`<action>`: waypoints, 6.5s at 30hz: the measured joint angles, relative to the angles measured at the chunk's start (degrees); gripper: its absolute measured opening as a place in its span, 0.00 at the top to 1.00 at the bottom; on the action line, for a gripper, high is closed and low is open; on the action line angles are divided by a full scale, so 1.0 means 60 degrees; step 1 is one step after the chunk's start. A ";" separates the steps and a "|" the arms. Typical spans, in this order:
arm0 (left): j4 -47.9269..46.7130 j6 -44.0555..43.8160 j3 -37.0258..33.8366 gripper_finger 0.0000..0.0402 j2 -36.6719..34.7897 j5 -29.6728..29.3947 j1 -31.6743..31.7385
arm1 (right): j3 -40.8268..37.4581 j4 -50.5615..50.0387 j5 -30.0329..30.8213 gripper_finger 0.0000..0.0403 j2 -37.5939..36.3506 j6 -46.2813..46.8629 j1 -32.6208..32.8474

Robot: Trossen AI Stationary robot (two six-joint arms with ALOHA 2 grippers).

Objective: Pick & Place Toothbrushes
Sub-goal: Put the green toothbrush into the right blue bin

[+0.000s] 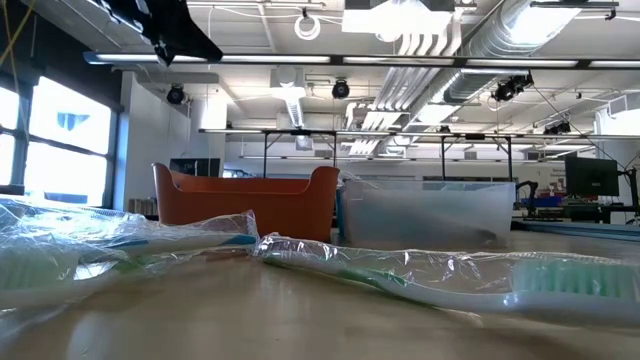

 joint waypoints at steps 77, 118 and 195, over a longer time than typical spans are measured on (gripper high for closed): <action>-0.1400 -0.0749 0.0000 1.00 0.0004 0.0813 -0.0004 | 0.0011 -0.3244 -0.4306 1.00 0.2927 0.2869 0.0588; -0.2216 -0.0662 0.0000 1.00 0.0001 0.0802 0.0000 | 0.0018 -0.4007 -0.4262 0.68 0.3445 0.0785 0.0084; -0.0975 0.0431 0.0004 1.00 0.0001 0.0471 0.0000 | 0.0000 -0.8636 -0.3303 0.98 -0.1295 -0.5268 -0.5496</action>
